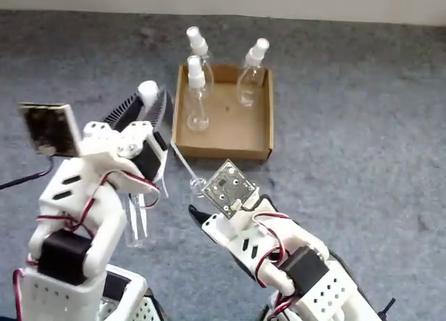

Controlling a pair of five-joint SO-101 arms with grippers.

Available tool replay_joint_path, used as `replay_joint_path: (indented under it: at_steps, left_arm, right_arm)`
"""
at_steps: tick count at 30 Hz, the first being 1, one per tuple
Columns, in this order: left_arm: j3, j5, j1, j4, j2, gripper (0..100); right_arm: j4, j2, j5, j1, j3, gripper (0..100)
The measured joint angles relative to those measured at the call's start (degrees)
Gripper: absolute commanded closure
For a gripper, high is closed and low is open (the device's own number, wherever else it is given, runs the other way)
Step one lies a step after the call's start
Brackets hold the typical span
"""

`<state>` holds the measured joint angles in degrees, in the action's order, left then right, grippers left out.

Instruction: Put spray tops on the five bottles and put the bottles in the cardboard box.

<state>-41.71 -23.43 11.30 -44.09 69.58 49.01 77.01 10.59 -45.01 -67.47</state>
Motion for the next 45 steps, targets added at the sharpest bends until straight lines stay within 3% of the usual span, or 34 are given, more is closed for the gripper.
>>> replay_joint_path:
  at_steps: [10, 16, 24, 32, 39, 45]
  left_arm:
    - [-2.90, 0.00, 0.09, 0.18, 0.09, 100]
    - [-11.52, -0.18, 5.89, 0.18, 0.09, 100]
    - [-18.37, 1.49, 7.03, 0.97, 0.88, 100]
    - [-19.60, 2.11, 7.91, 1.14, 1.14, 100]
    - [-19.96, 2.11, 8.09, -0.88, 1.14, 100]
    - [-19.96, 10.55, 12.92, -1.49, 1.23, 100]
  right_arm:
    - [0.00, 0.09, 0.00, 0.00, 0.00, 99.5]
    - [0.00, 0.09, -0.35, 0.00, 0.00, 99.5]
    - [-0.88, -0.09, -8.62, -0.18, -0.09, 99.5]
    - [-6.42, -0.18, -9.14, 5.54, -0.97, 99.5]
    - [-6.51, -0.18, -9.14, 5.71, -0.97, 99.5]
    - [-6.86, -0.26, -9.14, 6.59, -0.97, 99.5]
